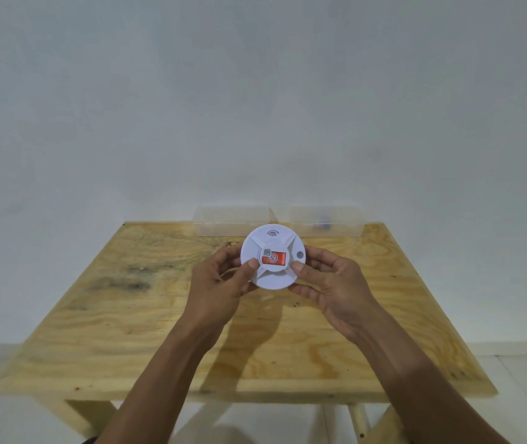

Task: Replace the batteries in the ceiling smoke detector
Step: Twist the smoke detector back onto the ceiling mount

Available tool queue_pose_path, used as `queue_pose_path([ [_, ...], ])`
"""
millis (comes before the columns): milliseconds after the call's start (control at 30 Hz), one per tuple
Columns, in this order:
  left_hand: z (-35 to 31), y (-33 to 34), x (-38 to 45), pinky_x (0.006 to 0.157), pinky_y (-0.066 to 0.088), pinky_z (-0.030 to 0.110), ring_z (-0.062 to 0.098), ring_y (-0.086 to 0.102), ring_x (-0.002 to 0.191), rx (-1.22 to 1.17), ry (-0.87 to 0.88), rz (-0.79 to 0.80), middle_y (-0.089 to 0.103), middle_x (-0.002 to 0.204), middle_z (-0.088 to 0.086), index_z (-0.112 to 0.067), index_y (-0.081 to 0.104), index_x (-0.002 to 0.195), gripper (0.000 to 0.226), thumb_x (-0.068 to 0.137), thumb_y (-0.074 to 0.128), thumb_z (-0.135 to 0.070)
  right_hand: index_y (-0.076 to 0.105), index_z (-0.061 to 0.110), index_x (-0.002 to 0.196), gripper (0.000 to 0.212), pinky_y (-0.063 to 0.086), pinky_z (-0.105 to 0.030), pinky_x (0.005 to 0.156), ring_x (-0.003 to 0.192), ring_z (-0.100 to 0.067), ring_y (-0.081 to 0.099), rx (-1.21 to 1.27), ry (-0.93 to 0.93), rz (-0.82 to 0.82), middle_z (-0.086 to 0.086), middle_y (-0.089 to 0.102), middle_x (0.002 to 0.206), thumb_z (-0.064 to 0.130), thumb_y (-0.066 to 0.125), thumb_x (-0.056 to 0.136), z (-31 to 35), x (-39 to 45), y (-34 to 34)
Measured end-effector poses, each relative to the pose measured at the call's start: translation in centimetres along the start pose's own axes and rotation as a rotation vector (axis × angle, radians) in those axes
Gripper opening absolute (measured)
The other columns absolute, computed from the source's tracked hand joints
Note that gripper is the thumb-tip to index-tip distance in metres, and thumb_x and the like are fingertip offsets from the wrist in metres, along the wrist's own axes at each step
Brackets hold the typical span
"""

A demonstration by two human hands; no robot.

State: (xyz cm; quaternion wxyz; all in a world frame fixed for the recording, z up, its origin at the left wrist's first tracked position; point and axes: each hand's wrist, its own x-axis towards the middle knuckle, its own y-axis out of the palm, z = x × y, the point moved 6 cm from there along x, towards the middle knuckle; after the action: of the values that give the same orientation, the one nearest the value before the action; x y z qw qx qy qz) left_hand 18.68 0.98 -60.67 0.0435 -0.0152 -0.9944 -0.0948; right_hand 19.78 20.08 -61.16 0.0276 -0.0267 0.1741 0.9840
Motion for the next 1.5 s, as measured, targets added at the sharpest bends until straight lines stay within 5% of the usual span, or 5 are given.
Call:
queue_pose_path([
  [800, -3.8, -0.5, -1.4, 0.084, 0.063, 0.04, 0.031, 0.075, 0.103, 0.023, 0.069, -0.001, 0.077, 0.108, 0.013, -0.013, 0.071, 0.115, 0.024, 0.092, 0.071, -0.008, 0.066, 0.007, 0.12, 0.038, 0.058, -0.034, 0.071, 0.093, -0.026, 0.075, -0.041, -0.078, 0.07, -0.012, 0.076, 0.099, 0.0, 0.073, 0.083, 3.4, -1.4, 2.0],
  [1100, -3.2, -1.1, 5.7, 0.075, 0.062, 0.032, 0.017, 0.076, 0.081, 0.045, 0.079, -0.014, 0.078, 0.094, 0.003, -0.012, 0.072, 0.115, 0.025, 0.09, 0.072, -0.008, 0.065, 0.009, 0.122, 0.039, 0.061, -0.042, 0.079, 0.096, -0.031, 0.074, -0.101, -0.109, 0.016, -0.016, 0.075, 0.105, -0.001, 0.072, 0.084, 4.0, 5.5, 2.6],
  [1367, -6.2, 0.0, 11.0, 0.081, 0.059, 0.053, 0.021, 0.078, 0.084, 0.106, -0.025, -0.045, 0.079, 0.096, -0.001, -0.022, 0.073, 0.114, 0.033, 0.082, 0.079, -0.027, 0.066, 0.01, 0.123, 0.04, 0.059, -0.05, 0.085, 0.097, -0.032, 0.074, -0.158, -0.085, -0.003, -0.017, 0.074, 0.107, 0.0, 0.073, 0.084, 8.2, 10.4, 3.7],
  [1500, -10.1, 0.9, 12.0, 0.081, 0.062, 0.054, 0.025, 0.078, 0.091, 0.101, -0.047, -0.05, 0.078, 0.094, -0.001, -0.018, 0.073, 0.116, 0.028, 0.088, 0.078, -0.019, 0.066, 0.011, 0.122, 0.039, 0.059, -0.049, 0.086, 0.098, -0.031, 0.074, -0.17, -0.055, -0.004, -0.017, 0.075, 0.105, 0.0, 0.072, 0.086, 12.1, 10.8, 4.7],
])
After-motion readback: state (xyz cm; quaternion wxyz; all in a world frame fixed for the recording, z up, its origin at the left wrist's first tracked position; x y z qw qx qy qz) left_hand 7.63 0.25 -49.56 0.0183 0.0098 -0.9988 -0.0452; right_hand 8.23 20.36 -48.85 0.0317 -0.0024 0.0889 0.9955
